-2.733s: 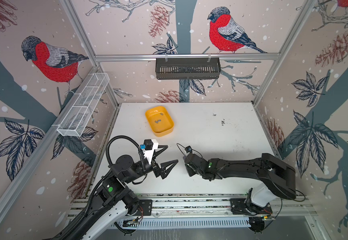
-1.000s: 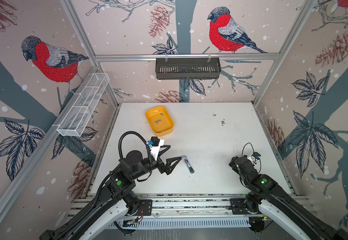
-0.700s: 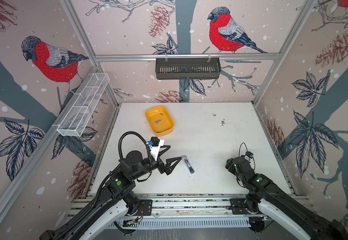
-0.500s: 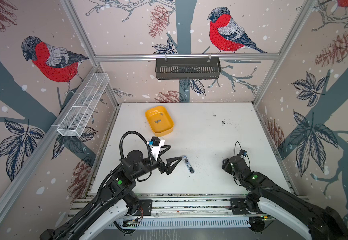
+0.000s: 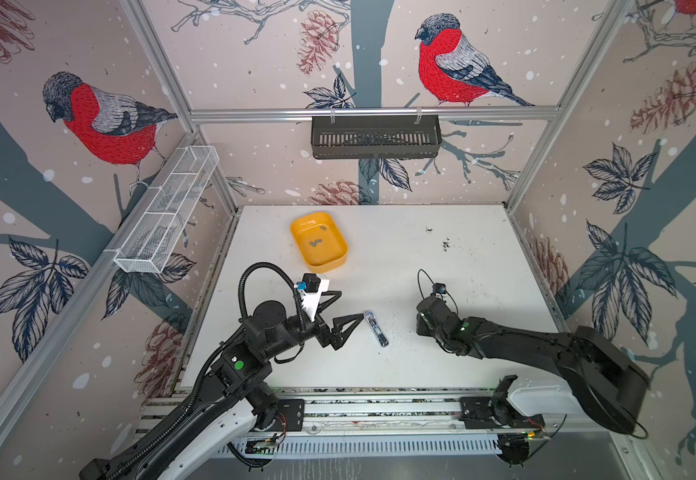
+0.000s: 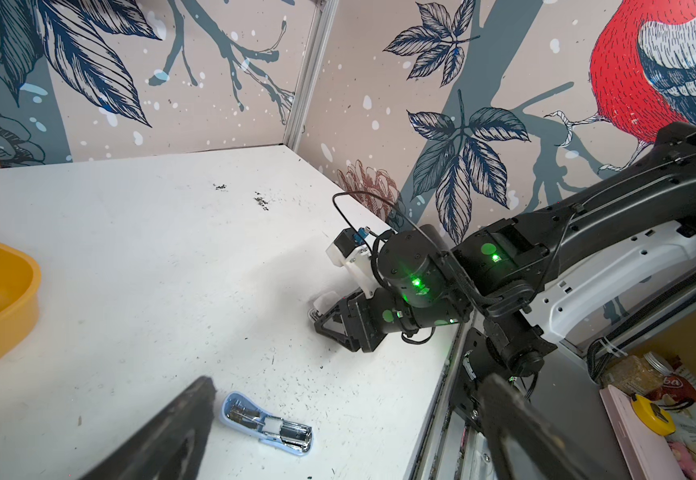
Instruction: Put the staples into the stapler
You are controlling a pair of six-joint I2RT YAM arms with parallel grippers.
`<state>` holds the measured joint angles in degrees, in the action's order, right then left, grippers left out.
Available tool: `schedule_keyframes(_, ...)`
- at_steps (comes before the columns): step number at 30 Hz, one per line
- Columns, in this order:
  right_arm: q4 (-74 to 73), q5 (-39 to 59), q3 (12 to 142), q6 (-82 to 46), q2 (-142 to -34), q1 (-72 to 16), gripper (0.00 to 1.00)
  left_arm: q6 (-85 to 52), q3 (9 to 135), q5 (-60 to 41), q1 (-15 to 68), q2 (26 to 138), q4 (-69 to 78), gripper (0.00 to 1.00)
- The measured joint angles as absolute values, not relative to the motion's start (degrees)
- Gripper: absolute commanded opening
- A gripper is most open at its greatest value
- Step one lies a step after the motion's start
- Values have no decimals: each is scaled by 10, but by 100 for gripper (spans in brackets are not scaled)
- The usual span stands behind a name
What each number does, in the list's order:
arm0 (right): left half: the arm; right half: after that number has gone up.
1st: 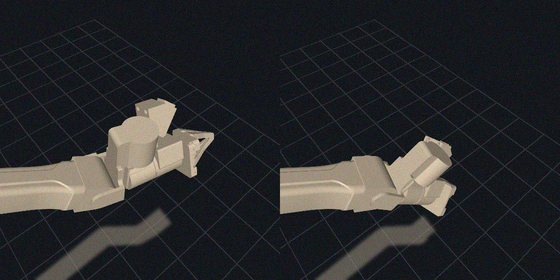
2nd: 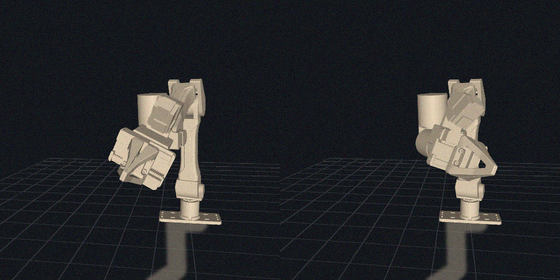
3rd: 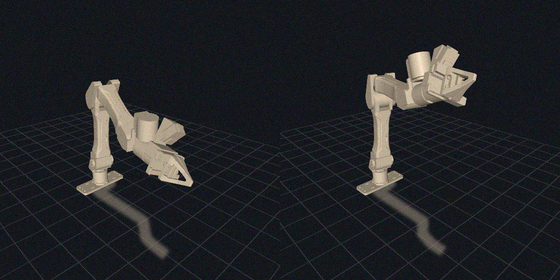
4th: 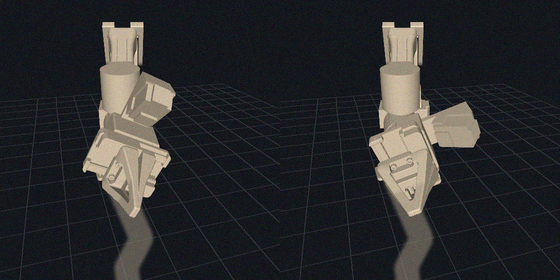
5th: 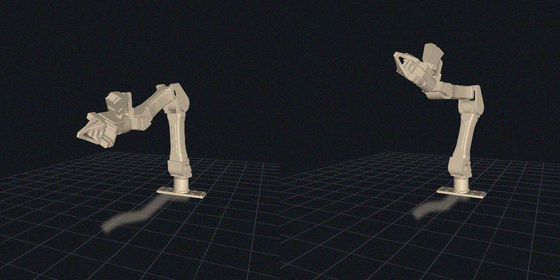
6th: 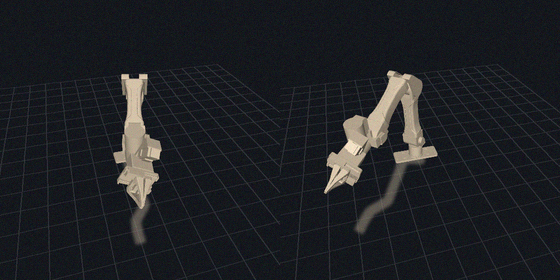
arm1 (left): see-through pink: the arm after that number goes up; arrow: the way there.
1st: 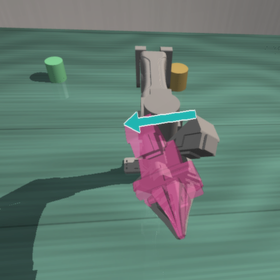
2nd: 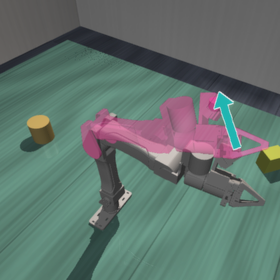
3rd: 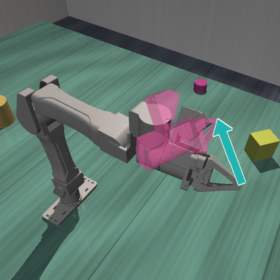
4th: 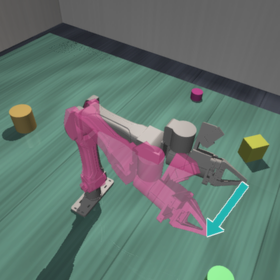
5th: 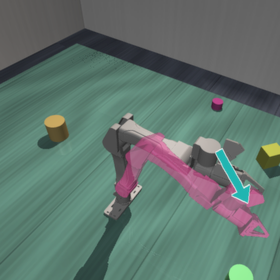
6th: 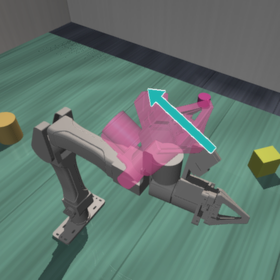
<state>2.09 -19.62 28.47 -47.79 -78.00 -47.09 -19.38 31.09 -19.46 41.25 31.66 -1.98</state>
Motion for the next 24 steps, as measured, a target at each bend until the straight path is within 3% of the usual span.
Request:
schedule_keyframes(6,21,-219,295,-474,-797,-480,42,-195,311,-194,414,317,-20,99)
schedule_keyframes(11,23,-220,284,-457,-730,-481,53,-195,310,-194,414,324,-20,99)
schedule_keyframes(14,40,-215,272,-445,-675,-448,67,-195,310,-195,414,329,-20,99)
schedule_keyframes(19,51,-158,241,-379,-588,-373,72,-195,307,-195,415,335,-18,99)
schedule_keyframes(24,47,-68,232,-310,-581,-315,77,-196,305,-196,415,349,-5,99)
